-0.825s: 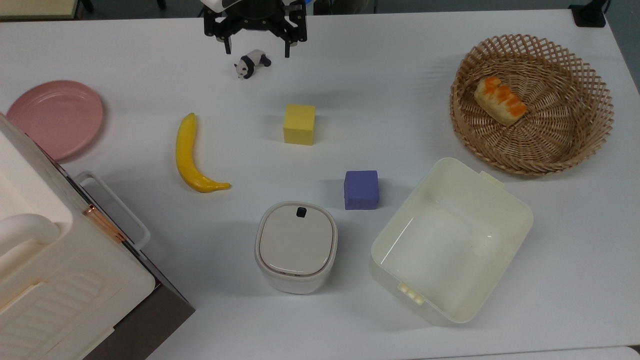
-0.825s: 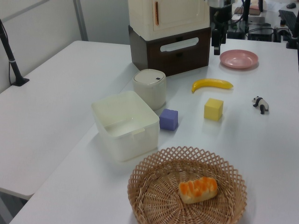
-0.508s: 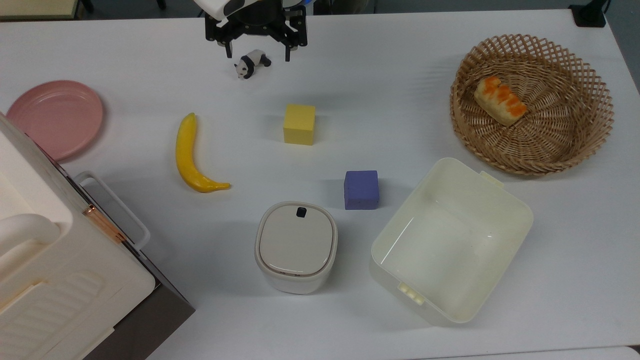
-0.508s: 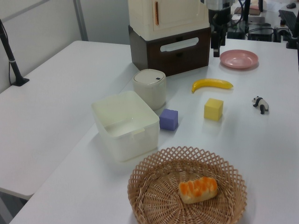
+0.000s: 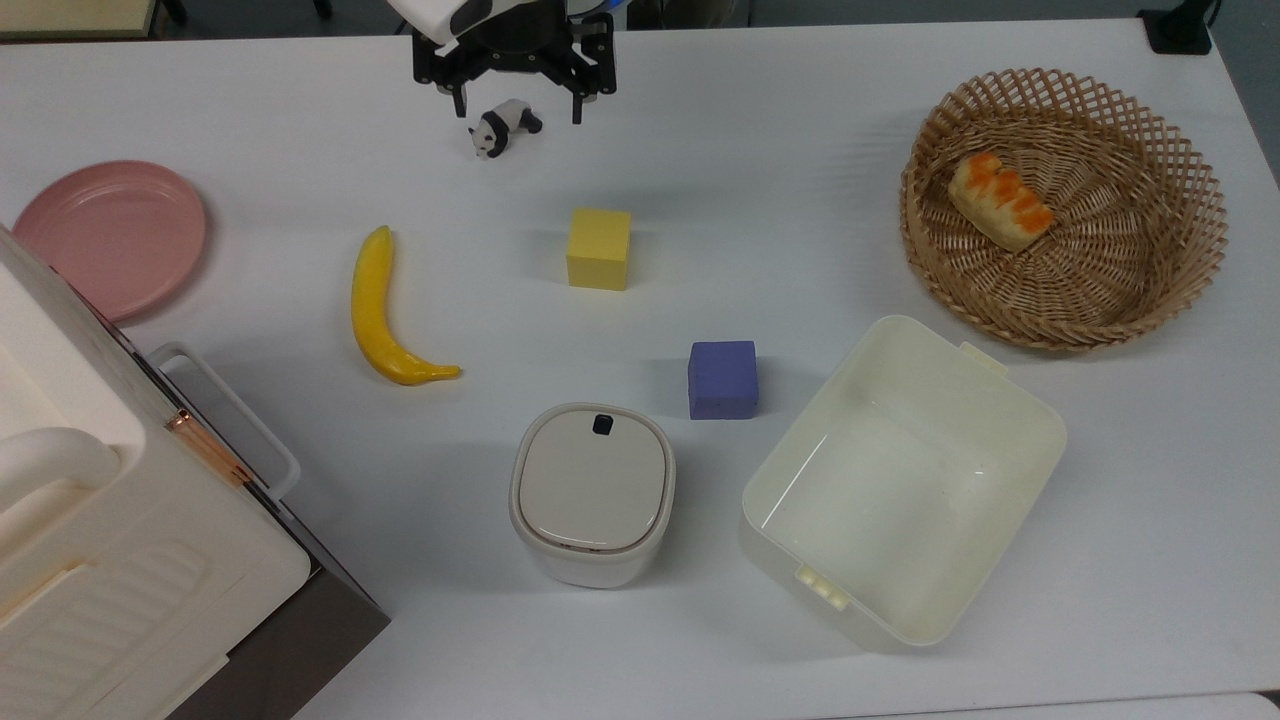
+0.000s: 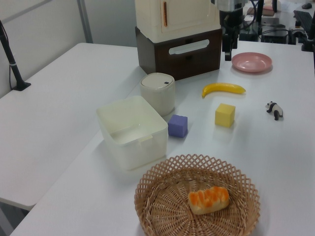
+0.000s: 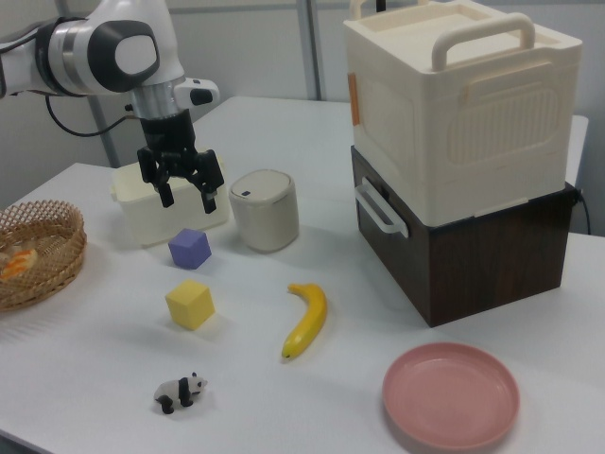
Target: Open the drawer
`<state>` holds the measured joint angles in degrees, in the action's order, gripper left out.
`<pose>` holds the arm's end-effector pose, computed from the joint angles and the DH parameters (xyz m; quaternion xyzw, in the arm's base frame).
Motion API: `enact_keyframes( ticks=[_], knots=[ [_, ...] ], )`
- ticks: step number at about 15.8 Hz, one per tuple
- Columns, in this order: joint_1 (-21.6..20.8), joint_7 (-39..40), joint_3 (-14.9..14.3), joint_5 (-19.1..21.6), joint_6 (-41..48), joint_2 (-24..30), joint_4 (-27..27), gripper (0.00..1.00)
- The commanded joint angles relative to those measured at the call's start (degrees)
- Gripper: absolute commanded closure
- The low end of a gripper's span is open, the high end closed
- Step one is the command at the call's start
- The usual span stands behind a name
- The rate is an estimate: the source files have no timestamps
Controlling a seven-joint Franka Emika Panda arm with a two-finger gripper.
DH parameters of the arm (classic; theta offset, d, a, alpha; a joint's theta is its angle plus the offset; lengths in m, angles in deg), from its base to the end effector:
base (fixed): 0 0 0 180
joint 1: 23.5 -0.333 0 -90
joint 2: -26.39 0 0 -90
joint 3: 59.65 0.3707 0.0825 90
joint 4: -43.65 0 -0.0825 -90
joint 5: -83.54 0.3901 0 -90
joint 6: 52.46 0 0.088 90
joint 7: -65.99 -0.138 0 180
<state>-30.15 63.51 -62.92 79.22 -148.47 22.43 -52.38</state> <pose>0.5841 0.0258 0.5674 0.9985 0.0131 -0.0326 0.0410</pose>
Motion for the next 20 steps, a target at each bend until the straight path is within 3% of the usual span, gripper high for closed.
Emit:
enact_keyframes(
  ticks=[1, 5, 14, 20],
  knots=[
    [-0.03, -0.43, 0.55, 0.36, 1.44, -0.08, 0.05, 0.00],
    [0.06, 2.02, 0.55, 0.36, 1.62, -0.08, 0.05, 0.00],
    [0.41, 27.41, 0.11, 0.37, 1.71, -0.17, 1.10, 0.00],
    [0.24, 35.60, 0.11, -0.60, 0.92, -1.75, 2.25, 0.00]
  ],
)
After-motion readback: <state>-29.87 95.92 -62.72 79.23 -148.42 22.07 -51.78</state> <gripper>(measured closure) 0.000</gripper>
